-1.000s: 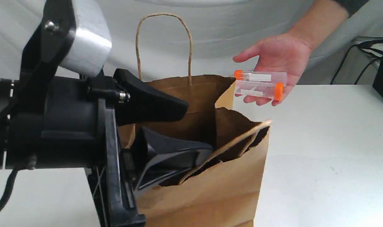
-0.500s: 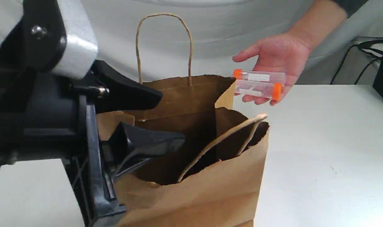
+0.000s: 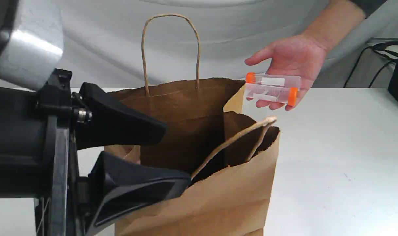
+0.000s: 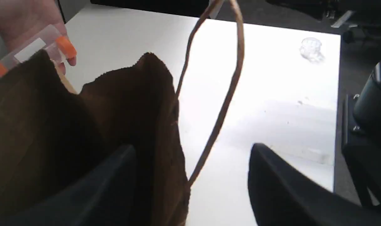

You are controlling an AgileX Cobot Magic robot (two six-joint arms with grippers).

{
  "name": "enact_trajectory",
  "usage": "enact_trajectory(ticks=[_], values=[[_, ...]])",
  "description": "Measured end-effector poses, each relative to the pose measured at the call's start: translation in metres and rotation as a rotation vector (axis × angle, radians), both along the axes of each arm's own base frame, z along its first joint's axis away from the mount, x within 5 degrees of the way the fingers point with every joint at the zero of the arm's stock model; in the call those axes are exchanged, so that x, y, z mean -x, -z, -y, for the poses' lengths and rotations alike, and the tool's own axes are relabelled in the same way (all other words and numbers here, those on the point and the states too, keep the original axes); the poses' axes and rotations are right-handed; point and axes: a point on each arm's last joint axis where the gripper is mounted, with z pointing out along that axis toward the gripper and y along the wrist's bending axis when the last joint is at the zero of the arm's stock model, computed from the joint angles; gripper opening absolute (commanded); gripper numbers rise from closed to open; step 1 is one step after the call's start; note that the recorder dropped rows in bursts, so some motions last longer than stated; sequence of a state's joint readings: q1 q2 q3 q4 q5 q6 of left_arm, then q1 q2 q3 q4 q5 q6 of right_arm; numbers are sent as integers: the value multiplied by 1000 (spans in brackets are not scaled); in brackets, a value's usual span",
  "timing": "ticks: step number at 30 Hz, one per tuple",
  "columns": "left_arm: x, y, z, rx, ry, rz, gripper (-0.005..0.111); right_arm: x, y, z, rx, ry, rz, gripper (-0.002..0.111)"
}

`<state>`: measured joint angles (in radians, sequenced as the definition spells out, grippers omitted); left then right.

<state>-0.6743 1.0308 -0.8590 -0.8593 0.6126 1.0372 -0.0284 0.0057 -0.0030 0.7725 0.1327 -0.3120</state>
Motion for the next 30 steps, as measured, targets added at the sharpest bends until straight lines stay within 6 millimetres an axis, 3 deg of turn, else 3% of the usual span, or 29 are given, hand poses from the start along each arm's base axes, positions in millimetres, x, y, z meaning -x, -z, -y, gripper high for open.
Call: enact_trajectory(ticks=[10, 26, 28, 30], values=[[-1, -6, 5, 96, 3, -18, 54, 0, 0, 0, 0, -2, -2, 0], [-25, 17, 27, 106, 10, -84, 54, 0, 0, 0, 0, -3, -3, 0], [-26, 17, 29, 122, 12, -82, 50, 0, 0, 0, 0, -3, -3, 0], [-27, 17, 30, 133, 10, -82, 39, 0, 0, 0, 0, -4, -4, 0]])
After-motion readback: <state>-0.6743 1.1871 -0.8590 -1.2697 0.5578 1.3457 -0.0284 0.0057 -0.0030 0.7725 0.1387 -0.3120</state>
